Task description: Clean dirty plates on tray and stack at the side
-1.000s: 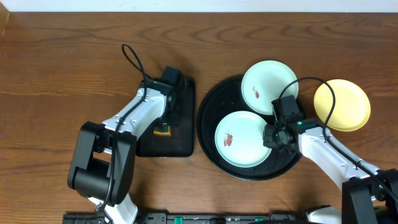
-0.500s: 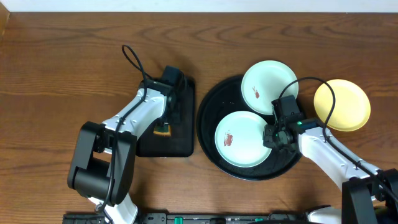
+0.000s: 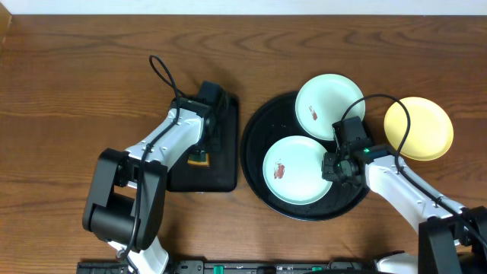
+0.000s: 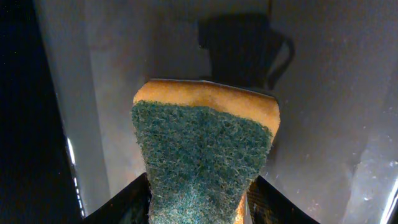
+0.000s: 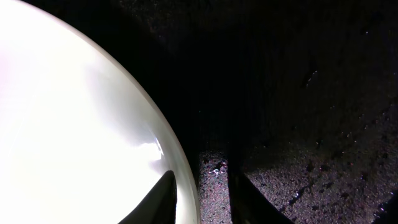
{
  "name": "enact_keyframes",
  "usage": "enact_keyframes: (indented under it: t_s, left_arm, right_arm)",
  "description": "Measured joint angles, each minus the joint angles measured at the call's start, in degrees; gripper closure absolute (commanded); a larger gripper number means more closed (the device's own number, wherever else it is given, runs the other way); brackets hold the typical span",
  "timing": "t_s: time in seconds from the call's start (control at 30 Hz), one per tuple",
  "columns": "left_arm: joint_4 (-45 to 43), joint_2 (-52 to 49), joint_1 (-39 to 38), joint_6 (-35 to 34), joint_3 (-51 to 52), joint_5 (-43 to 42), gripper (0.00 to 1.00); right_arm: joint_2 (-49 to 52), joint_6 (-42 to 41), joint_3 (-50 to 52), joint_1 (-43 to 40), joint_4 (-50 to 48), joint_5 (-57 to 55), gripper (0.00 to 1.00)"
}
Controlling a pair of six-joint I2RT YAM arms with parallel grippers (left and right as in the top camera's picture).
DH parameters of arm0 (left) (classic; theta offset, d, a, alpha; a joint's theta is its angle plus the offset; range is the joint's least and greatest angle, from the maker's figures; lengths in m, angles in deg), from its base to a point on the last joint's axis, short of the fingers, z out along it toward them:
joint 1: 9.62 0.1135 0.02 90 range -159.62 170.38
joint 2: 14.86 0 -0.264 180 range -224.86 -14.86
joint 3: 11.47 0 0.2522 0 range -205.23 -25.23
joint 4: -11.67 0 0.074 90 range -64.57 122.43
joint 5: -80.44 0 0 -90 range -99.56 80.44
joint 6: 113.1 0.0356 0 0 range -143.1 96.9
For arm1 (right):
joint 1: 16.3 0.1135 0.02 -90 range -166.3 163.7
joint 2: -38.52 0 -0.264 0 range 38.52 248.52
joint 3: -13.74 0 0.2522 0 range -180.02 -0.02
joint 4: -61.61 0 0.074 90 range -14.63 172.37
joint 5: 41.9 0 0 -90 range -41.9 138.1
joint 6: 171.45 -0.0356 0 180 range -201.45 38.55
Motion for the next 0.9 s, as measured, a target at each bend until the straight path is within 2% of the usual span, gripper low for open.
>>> enact_keyframes:
  t_s: [0.23,0.4,0.57,0.7,0.73,0.77,0.83,0.9]
  left_arm:
    - [-0.04,0.00,0.00,0.00,0.00,-0.39,0.51]
    - [-0.39,0.00,0.00,0.00,0.00,-0.44,0.52]
    - [-0.50,0.00,0.07,-0.22,0.00,-0.50,0.71]
    - [-0.66,0.00,0.22,-0.02,0.00,-0.87,0.78]
    - [-0.68,0.00,0.22,-0.02,0.00,-0.87,0.78]
    - [-0.70,0.00,0.22,0.00,0.00,-0.87,0.73]
    - [-0.79,0.00,0.22,0.31,0.00,-0.96,0.58]
    - [-1.03,0.00,0.22,0.07,0.00,-1.16,0.54]
  right_arm:
    - [0.00,0.00,0.00,0.00,0.00,0.02,0.73]
    - [0.00,0.00,0.00,0.00,0.00,0.00,0.77]
    - [0.00,0.00,0.00,0.00,0.00,0.00,0.78]
    - [0.00,0.00,0.00,0.00,0.00,0.00,0.78]
    - [0.00,0.00,0.00,0.00,0.00,0.00,0.78]
    - [0.00,0.00,0.00,0.00,0.00,0.00,0.78]
    - [0.00,0.00,0.00,0.00,0.00,0.00,0.78]
    - [0.00,0.00,0.00,0.00,0.00,0.00,0.78]
